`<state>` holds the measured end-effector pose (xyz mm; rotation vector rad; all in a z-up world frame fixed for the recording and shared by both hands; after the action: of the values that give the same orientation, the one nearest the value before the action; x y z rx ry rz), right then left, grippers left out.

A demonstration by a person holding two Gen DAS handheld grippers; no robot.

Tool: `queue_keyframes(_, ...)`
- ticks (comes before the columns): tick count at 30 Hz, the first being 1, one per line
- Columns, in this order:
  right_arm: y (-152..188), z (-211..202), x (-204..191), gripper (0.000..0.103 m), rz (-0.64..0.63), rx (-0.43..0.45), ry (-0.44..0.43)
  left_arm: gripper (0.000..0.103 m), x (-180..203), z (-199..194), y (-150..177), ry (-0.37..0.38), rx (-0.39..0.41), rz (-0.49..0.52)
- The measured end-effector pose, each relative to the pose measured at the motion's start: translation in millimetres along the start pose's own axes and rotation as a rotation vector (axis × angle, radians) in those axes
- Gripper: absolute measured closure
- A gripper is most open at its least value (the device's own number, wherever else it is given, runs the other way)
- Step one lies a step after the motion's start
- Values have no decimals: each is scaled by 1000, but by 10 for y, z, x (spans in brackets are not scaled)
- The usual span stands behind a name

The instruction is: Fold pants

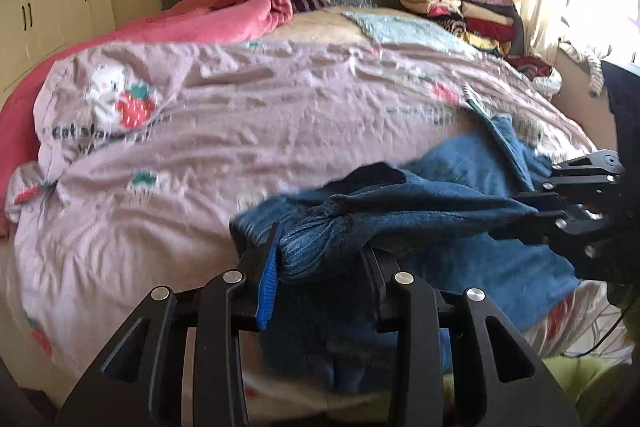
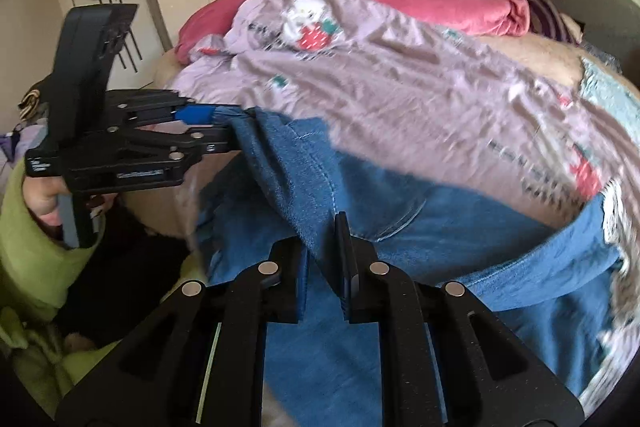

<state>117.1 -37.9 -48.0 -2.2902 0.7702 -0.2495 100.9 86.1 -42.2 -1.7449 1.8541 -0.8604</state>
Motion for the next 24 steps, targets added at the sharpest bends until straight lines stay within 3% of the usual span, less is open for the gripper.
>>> queue_keyframes(8, 331, 93, -342, 96, -77, -75, 53, 66, -16, 28, 424, -5, -86, -29)
queue_keyframes(16, 473, 224, -423, 96, -130, -141, 87, 51, -129, 22, 708, -13, -158, -95)
queue_keyframes(24, 508, 211, -485, 94, -175, -133, 107, 52, -227, -364, 648, 0, -85, -179)
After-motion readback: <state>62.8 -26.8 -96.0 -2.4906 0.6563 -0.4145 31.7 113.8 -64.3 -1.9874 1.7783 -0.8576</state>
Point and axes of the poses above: each gripper's, at about its wrist camera, not at the fingertips, and z roughly the way its jaws point, x to its right, y to its underside, the point moved 8 cm from there along z, roughly the way its jaws point, and after that the axes turned 7 degrees about y, right-handed, at the moved point
